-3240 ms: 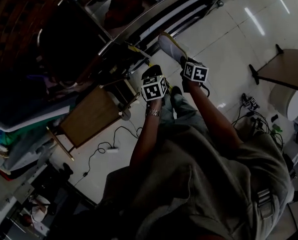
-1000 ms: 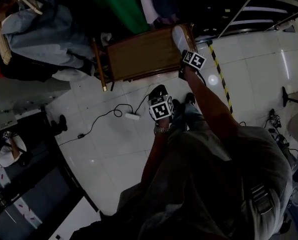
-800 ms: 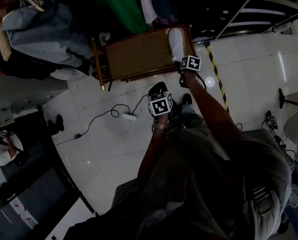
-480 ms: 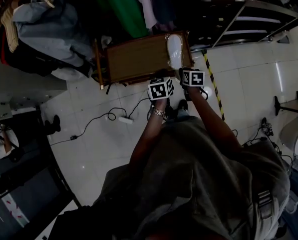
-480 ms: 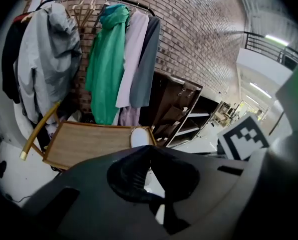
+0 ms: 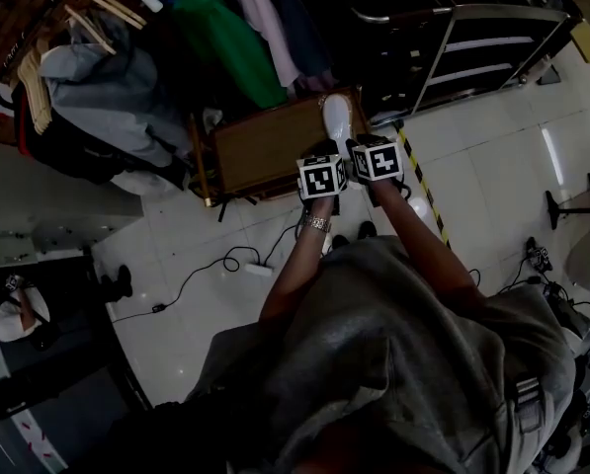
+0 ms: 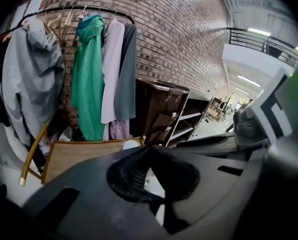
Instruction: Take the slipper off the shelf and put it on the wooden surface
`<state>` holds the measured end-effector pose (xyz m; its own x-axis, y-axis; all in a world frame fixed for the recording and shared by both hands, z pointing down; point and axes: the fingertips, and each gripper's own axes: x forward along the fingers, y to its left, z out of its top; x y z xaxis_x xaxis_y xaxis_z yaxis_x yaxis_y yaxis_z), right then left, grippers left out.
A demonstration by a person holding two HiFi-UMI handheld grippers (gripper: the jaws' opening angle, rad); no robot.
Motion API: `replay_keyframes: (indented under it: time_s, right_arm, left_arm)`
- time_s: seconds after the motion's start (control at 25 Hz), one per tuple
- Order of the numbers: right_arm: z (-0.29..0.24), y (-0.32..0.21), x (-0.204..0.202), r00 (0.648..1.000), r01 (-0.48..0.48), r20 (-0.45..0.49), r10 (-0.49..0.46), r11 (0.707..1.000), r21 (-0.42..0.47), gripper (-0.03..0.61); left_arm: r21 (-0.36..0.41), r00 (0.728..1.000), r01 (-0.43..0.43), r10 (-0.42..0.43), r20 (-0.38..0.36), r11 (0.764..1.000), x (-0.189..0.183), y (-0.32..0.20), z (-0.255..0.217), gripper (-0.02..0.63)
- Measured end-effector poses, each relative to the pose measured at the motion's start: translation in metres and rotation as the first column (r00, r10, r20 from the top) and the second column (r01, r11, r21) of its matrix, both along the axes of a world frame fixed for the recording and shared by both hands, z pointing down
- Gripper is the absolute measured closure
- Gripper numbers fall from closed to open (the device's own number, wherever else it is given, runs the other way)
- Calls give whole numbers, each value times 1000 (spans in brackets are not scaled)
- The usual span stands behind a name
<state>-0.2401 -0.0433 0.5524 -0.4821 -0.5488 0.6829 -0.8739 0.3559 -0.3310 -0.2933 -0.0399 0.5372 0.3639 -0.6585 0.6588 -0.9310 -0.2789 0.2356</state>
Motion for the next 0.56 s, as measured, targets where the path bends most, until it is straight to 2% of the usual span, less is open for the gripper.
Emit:
replay_keyframes:
  time_s: [0.16,0.32,0.56]
  right_arm:
    - [-4,0,0,999,15,35,-15,1000,6,465]
    - [-11,3,-15,995,68,74,-70,997,32,449]
    - [-25,-2,-20,992,89,85,-95,994,69,449]
  left_arm:
    - [34,1000,-4,3,18,999,6,-1,-8,611]
    - [18,1000,6,-6,11,1000,6,6,-5,611]
    - [23,1000,15,-15,13,1000,1,-2,-12,611]
